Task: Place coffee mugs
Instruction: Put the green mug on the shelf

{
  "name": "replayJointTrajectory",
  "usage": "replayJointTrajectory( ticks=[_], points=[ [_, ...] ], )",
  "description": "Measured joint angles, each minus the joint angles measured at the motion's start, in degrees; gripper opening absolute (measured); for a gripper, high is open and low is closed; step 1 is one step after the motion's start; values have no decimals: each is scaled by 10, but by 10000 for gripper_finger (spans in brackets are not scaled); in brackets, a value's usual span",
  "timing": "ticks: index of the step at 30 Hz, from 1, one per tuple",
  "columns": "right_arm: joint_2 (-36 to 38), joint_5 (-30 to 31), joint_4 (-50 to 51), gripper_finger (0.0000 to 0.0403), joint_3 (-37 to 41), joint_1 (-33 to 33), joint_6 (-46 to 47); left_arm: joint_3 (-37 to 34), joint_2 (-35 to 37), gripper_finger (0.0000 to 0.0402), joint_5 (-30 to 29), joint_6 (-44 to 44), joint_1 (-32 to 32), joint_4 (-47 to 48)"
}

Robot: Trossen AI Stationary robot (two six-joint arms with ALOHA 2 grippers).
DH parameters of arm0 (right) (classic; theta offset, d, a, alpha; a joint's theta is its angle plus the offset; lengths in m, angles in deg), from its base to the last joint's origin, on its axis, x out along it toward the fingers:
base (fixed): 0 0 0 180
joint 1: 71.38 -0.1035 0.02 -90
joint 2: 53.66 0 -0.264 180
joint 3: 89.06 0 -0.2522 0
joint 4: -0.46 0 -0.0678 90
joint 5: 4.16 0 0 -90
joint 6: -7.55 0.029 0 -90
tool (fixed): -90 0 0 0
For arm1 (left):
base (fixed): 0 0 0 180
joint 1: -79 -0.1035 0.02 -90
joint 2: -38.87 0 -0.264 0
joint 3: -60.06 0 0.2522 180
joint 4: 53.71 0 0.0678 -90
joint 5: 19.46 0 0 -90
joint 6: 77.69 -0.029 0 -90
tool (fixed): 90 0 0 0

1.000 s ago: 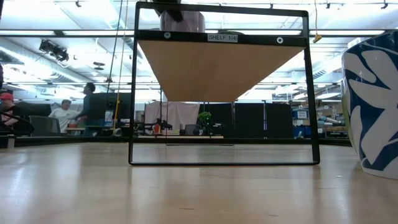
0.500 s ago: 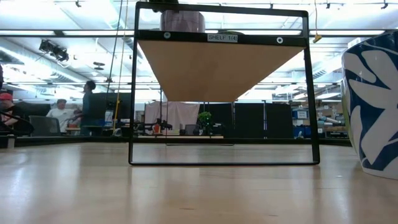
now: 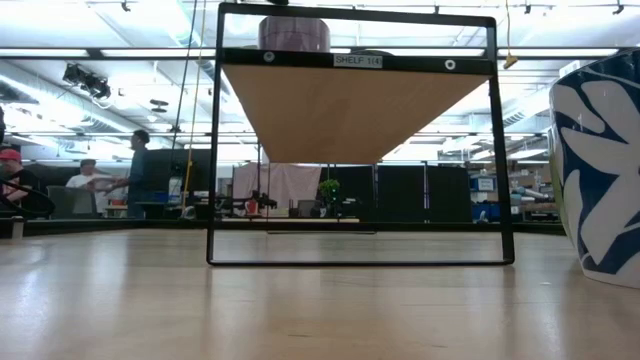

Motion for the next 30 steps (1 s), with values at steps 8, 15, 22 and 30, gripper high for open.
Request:
replayJointTrajectory(
  ticks=[8,15,22,30],
  points=[
    [0,0,0,145,0,0,2,0,4,204,-10,-1,0,-5],
    [0,0,1,145,0,0,4,0,5,204,-12,-2,0,-9],
    [0,0,3,145,0,0,4,0,21,204,-18,-3,0,-17],
    [16,-39,78,145,0,-2,40,0,61,204,-33,25,0,-21]
  ],
)
